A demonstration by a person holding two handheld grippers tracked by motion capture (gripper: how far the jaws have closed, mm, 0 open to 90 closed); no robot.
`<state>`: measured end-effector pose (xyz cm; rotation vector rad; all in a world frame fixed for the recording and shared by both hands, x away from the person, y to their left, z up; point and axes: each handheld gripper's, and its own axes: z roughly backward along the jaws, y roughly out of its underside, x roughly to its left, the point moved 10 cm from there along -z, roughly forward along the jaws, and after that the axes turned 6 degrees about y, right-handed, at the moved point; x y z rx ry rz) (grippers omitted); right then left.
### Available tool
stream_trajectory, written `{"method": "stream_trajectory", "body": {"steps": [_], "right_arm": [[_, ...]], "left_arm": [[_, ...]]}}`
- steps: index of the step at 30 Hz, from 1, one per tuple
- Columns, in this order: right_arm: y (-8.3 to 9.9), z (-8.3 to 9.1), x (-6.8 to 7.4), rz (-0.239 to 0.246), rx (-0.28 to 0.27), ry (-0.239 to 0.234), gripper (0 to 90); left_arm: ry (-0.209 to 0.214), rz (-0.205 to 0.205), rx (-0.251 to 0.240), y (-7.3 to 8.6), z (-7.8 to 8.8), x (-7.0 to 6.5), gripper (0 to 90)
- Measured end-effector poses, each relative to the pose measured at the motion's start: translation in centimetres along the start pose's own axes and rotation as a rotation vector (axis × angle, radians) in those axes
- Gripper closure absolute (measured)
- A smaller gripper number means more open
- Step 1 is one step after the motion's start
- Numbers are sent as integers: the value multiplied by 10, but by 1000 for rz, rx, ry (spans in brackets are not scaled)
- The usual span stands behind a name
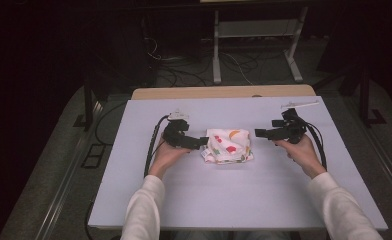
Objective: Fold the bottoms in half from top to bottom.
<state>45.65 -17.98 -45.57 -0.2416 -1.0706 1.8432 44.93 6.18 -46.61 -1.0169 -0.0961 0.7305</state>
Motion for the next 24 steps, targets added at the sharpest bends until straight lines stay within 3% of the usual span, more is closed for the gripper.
{"method": "stream_trajectory", "body": {"steps": [8, 24], "right_arm": [[16, 8, 0, -2, 15, -9, 0], [34, 35, 11, 72, -7, 20, 0]], "left_arm": [[-14, -6, 4, 13, 14, -2, 0], [-34, -51, -11, 25, 41, -18, 0]]}}
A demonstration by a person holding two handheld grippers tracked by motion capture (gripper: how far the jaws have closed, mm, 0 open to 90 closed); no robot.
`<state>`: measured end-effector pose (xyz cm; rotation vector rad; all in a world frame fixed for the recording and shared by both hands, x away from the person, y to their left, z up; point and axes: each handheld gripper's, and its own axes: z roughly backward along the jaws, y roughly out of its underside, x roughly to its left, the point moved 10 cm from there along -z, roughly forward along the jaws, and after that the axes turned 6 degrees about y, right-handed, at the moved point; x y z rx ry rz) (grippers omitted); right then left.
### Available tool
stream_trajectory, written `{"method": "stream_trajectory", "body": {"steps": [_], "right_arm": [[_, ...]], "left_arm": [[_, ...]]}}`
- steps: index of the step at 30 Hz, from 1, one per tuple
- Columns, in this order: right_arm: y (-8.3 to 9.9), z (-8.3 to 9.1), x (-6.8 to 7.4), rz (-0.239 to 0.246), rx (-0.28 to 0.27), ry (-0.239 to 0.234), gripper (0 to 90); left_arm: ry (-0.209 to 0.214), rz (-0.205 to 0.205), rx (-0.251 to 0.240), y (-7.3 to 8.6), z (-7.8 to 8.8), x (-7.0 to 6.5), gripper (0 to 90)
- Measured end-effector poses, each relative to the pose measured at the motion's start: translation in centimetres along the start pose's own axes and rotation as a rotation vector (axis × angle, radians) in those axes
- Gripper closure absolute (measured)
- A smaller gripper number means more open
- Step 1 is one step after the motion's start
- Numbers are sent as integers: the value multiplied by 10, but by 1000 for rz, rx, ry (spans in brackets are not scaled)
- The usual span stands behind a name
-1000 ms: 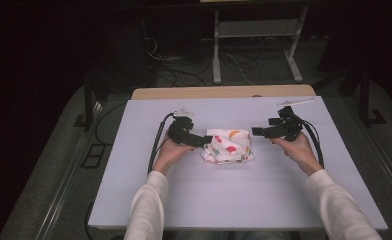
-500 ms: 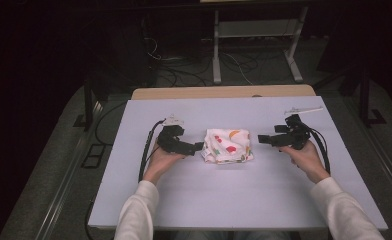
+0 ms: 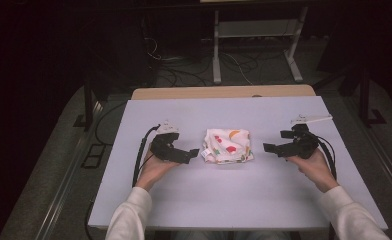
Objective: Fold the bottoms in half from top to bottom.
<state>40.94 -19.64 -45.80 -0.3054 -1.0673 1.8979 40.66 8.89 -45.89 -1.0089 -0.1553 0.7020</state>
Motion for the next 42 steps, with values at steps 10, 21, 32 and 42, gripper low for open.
{"method": "stream_trajectory", "body": {"steps": [10, 21, 32, 42], "right_arm": [[21, 8, 10, 16, 2, 17, 0], [47, 16, 21, 40, 17, 4, 0], [66, 31, 22, 24, -9, 17, 0], [82, 46, 25, 31, -16, 24, 0]], "left_arm": [[-4, -17, -4, 10, 12, -11, 0], [-21, -10, 7, 37, 23, -10, 0], [-22, -25, -16, 55, 38, -21, 0], [-34, -49, -29, 67, 54, -28, 0]]}}
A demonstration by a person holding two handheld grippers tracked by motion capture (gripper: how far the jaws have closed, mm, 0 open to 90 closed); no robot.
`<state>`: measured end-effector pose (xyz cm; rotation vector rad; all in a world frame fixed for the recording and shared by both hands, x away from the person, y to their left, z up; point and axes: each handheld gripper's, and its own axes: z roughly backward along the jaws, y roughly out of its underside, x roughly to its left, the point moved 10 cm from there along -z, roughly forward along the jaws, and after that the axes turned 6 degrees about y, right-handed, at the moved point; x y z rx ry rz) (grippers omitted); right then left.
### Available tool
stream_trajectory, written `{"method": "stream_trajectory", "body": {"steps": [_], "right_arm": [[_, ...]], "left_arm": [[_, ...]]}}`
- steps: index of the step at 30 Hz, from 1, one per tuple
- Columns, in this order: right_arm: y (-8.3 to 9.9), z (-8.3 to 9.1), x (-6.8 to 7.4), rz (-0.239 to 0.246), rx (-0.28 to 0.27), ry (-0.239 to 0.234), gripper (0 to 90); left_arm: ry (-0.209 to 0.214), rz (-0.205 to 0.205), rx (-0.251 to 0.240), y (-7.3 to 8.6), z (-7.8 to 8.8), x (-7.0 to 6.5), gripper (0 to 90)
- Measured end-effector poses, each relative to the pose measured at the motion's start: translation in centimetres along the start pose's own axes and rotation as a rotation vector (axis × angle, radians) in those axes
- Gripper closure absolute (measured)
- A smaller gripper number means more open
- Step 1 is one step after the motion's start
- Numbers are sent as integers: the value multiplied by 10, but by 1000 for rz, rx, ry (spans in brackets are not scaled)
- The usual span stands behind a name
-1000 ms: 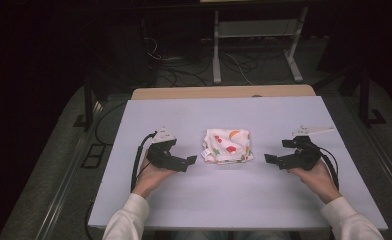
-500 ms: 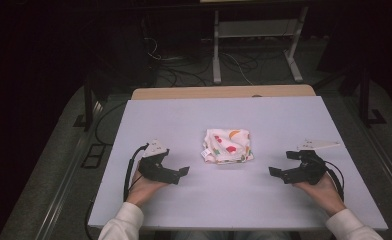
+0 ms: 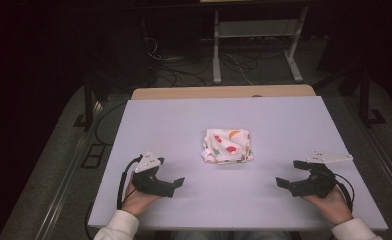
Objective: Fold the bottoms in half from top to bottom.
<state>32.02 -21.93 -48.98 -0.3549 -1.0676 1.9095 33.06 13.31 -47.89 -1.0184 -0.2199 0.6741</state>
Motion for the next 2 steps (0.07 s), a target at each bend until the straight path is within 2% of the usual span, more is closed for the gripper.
{"method": "stream_trajectory", "body": {"steps": [2], "right_arm": [[1, 4, 1, 2, -7, 2, 0]], "left_arm": [[1, 10, 0, 1, 1, 1, 0]]}}
